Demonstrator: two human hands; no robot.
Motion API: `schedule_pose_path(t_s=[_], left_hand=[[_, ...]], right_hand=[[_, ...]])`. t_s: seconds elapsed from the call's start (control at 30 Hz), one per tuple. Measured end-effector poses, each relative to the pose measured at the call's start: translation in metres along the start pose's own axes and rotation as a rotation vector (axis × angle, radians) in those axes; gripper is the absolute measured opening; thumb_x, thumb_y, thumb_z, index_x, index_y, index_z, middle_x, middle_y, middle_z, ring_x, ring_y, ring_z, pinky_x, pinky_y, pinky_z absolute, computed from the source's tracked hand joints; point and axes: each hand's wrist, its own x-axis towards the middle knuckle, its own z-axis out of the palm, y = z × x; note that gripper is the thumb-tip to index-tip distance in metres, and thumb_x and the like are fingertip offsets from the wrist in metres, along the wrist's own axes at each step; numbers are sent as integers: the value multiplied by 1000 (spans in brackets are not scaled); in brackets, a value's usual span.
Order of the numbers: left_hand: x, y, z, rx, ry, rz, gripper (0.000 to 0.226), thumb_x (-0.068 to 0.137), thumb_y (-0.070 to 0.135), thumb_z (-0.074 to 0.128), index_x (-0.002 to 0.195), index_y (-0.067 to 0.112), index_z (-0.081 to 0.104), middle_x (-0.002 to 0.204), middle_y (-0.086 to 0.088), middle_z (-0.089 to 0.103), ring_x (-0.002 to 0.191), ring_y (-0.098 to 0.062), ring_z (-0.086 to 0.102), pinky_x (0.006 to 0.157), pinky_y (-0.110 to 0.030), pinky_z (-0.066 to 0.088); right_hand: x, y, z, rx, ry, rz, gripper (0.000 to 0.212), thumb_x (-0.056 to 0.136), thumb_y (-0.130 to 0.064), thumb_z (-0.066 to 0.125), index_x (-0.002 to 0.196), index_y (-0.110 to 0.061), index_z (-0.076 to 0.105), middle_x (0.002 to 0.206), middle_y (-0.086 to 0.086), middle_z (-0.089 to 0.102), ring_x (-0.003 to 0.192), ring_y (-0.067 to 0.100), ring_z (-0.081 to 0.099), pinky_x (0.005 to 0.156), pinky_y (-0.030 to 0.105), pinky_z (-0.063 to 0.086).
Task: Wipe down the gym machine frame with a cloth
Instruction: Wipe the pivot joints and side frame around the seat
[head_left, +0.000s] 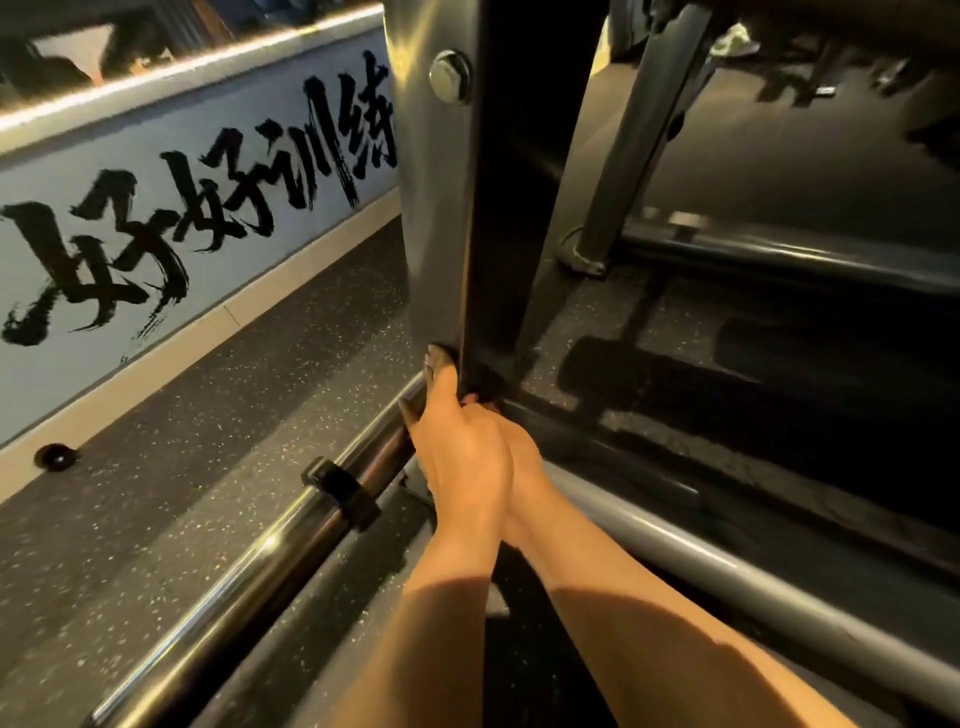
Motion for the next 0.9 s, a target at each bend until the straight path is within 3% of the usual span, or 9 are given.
schedule_pose_path(t_s=[0.1,0.17,0.27,0.37,0.47,0.53,0.67,0.8,0.9], left_hand=[[-2,5,-10,-21,-8,3,32,98,1,39,105,24,61,94,3,65,88,-8,62,81,-28,51],[0,1,-7,-63,1,27,35,98,0,39,109,25,62,87,11,62,78,1,59,73,-21,47],[0,-2,-4,-107,13,43,40,98,-1,39,120,24,61,105,6,63,94,-4,59,89,-27,47],[0,-8,-1,-140,13,67,54,99,6,40,101,57,56,121,1,60,110,-11,57,101,-39,47],[4,-22,4,-93,25,126,59,91,19,36,100,78,44,126,6,59,121,-18,53,104,-44,45],[5,-30,5,-23,42,192,57,87,22,34,117,69,44,128,7,59,125,-21,50,106,-47,42],[7,-35,7,40,44,249,57,91,3,39,143,28,45,145,5,47,138,-15,34,117,-47,26],[6,-36,8,44,61,263,61,92,-9,41,145,21,42,149,3,42,137,-1,26,121,-45,19],[6,-37,12,71,97,325,58,85,-1,41,141,14,49,135,6,50,125,10,29,117,-53,23]], right_hand=[[1,-14,-2,24,60,-124,29,101,-8,42,119,-1,63,110,18,70,108,33,64,82,32,54],[5,-29,-2,70,120,-260,32,99,-1,39,116,-6,65,112,15,70,105,27,66,94,37,53],[12,-36,-1,20,106,-385,34,98,1,40,123,-8,62,110,11,70,102,21,67,87,30,56],[22,-14,-4,-113,130,-324,33,97,3,40,119,-7,63,104,8,70,92,14,68,68,16,54],[26,4,-8,-240,113,-280,27,97,0,45,116,-8,63,101,3,67,93,15,64,76,22,55],[25,-8,-6,-114,129,-264,28,98,1,43,112,-9,65,97,3,67,93,17,64,73,17,54],[36,-49,-5,174,167,-457,45,97,3,40,124,-26,61,131,-2,61,116,13,59,93,30,52],[63,-42,-6,181,254,-294,37,102,-8,42,134,-20,56,125,0,60,83,2,59,52,12,51],[77,-2,-12,219,288,-96,33,100,-4,41,125,-12,60,120,14,63,103,27,62,83,27,54]])
